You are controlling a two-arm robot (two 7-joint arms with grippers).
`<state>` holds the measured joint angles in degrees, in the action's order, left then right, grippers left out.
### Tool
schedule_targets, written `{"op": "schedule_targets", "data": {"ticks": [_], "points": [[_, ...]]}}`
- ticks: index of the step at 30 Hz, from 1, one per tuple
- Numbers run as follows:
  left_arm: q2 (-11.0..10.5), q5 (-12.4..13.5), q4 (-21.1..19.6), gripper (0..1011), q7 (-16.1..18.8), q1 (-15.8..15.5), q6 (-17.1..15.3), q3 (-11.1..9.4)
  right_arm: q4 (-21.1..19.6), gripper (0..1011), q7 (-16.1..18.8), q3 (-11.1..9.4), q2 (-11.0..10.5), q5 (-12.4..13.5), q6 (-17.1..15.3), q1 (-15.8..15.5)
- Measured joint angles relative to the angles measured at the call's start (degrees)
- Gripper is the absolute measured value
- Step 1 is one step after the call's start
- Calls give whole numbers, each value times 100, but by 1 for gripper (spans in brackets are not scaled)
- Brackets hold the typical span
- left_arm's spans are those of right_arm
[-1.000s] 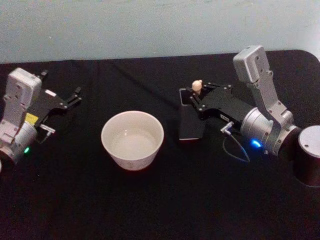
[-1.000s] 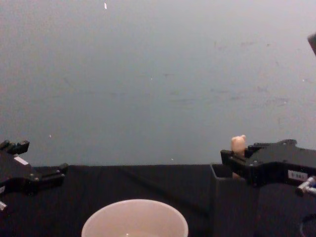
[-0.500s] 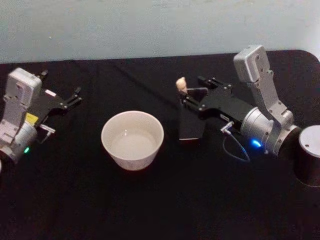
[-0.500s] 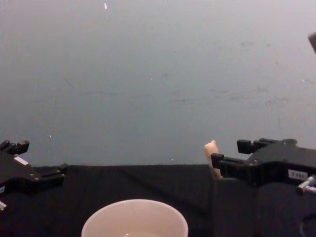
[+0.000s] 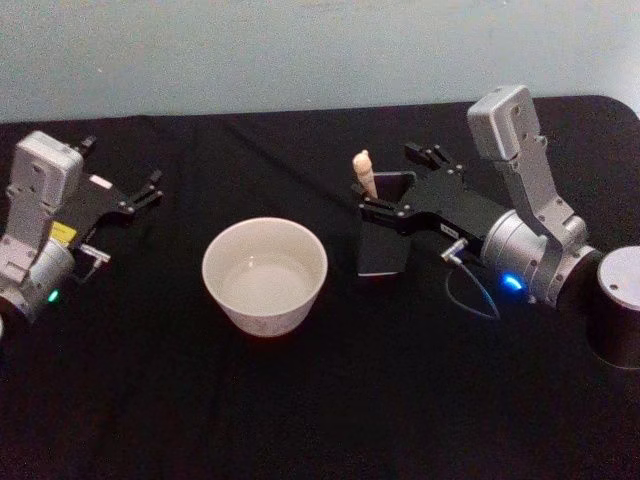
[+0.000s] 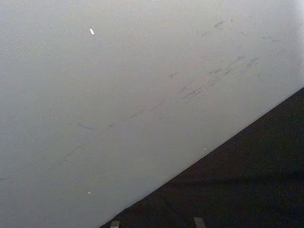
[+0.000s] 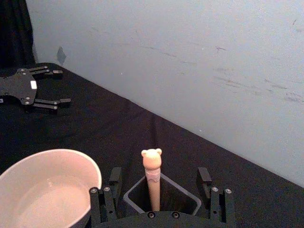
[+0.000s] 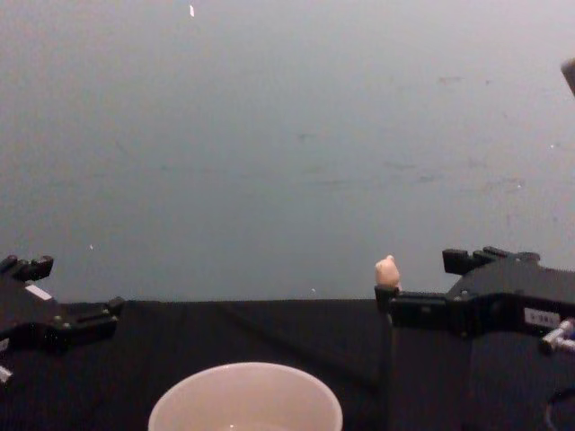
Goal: Pick up the stirring spoon with one hand, stir inside the cup, then place it back in its original position.
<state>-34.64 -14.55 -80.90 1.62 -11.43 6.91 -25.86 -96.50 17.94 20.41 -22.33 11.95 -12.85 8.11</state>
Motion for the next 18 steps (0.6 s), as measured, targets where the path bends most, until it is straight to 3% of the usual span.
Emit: {"op": "schedule_targets", "data": {"ticks": [4,11,15,18], "points": [[0,0,0,1001,0,0,0,0,0,1002,6,-8,7,12,14,0],[0,0,0,1001,0,0,0,0,-131,1003,58,-339,263,461,435,51],[0,0,0,1001,0,0,0,0,-101,1002,-218,-552,460,567,697,119],[0,0,0,1001,0,0,0,0,77,1003,-585,-669,595,427,763,189]]}}
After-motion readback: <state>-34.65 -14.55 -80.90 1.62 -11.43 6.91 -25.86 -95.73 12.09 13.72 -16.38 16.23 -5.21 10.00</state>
